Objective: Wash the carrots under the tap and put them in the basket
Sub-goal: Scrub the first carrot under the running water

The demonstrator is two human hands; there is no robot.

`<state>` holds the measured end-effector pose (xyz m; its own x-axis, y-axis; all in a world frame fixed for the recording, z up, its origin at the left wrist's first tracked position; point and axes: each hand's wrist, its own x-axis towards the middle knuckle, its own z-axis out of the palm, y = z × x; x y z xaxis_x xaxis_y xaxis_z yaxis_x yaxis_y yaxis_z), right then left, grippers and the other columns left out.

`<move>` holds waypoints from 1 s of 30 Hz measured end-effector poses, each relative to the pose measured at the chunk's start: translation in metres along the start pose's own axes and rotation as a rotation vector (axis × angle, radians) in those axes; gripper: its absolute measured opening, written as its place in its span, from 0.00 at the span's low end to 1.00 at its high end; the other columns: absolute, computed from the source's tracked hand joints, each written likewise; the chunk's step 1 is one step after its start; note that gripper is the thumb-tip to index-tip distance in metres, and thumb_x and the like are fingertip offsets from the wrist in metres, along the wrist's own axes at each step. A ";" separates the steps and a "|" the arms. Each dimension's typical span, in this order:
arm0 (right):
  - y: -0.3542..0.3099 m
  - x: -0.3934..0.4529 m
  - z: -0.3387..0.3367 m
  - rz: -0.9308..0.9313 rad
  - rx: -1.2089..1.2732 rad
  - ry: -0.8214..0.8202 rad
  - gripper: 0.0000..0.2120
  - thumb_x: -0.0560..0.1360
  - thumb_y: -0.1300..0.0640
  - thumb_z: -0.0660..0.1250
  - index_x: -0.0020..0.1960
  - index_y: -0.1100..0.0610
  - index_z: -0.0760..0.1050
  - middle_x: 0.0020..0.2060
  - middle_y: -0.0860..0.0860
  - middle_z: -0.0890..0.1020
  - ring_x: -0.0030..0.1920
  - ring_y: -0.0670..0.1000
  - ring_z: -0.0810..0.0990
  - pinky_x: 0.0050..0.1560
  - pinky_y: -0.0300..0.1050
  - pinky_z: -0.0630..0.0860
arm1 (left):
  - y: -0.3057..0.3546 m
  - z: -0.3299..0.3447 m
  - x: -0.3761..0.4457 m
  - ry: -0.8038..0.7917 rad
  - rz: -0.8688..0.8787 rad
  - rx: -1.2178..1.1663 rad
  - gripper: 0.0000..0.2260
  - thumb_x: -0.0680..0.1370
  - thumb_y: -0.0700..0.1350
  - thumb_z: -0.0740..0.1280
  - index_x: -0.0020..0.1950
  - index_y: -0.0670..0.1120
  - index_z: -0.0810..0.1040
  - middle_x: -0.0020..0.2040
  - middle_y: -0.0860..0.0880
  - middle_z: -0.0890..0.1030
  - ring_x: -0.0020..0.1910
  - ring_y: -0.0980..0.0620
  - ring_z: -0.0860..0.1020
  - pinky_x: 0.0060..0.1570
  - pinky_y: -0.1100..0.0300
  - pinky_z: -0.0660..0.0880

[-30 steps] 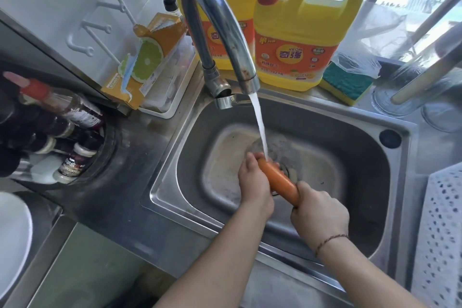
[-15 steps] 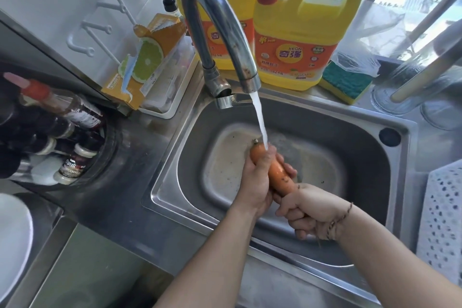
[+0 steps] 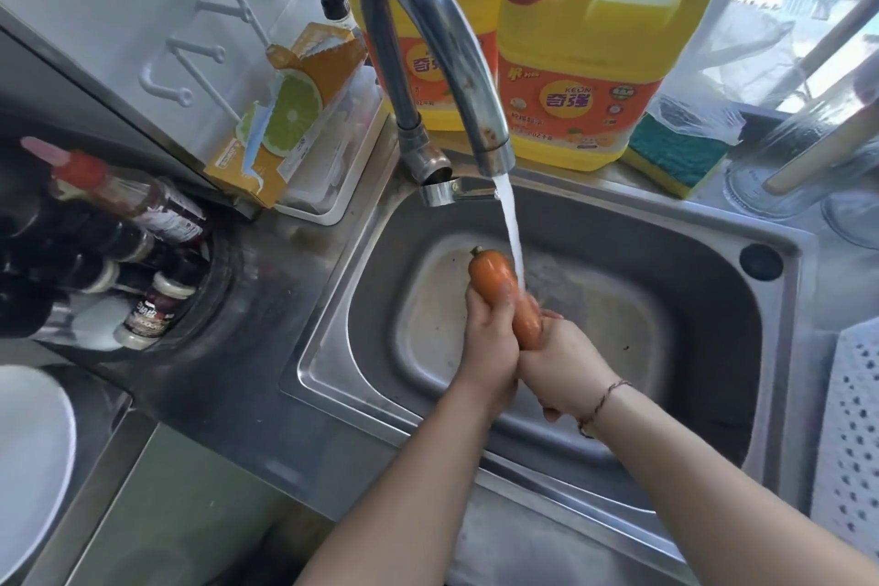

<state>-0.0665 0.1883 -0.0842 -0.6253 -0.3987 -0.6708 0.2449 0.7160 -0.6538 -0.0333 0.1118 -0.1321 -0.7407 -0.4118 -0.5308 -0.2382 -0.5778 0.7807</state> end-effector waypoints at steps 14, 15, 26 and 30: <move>0.010 0.013 -0.002 0.192 0.288 -0.139 0.06 0.73 0.68 0.57 0.44 0.59 0.68 0.21 0.51 0.66 0.20 0.48 0.61 0.23 0.38 0.64 | -0.012 -0.004 0.005 -0.047 -0.100 -0.010 0.06 0.82 0.41 0.63 0.58 0.45 0.74 0.47 0.44 0.78 0.49 0.47 0.77 0.53 0.53 0.76; 0.010 0.013 -0.001 0.187 0.287 -0.135 0.06 0.73 0.68 0.57 0.44 0.59 0.68 0.21 0.51 0.66 0.20 0.48 0.61 0.23 0.38 0.64 | -0.012 -0.001 0.007 0.011 -0.115 0.007 0.06 0.83 0.44 0.62 0.57 0.44 0.75 0.46 0.44 0.79 0.46 0.48 0.78 0.51 0.54 0.77; 0.012 0.013 -0.012 0.266 0.505 -0.288 0.11 0.74 0.69 0.60 0.41 0.55 0.62 0.23 0.50 0.61 0.21 0.47 0.56 0.22 0.38 0.62 | 0.003 -0.020 0.001 -0.317 -0.218 -0.222 0.16 0.78 0.34 0.62 0.64 0.45 0.71 0.53 0.41 0.77 0.50 0.48 0.79 0.56 0.57 0.77; 0.008 0.013 -0.005 0.221 0.428 -0.237 0.11 0.73 0.69 0.59 0.40 0.56 0.62 0.21 0.50 0.61 0.21 0.47 0.57 0.23 0.37 0.62 | -0.003 -0.007 0.003 -0.097 -0.108 -0.030 0.07 0.84 0.38 0.58 0.61 0.42 0.71 0.47 0.44 0.78 0.45 0.50 0.79 0.48 0.60 0.78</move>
<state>-0.0763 0.1921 -0.0964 -0.3528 -0.4189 -0.8367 0.6626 0.5196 -0.5395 -0.0304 0.1079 -0.1383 -0.7695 -0.2772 -0.5753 -0.3017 -0.6363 0.7101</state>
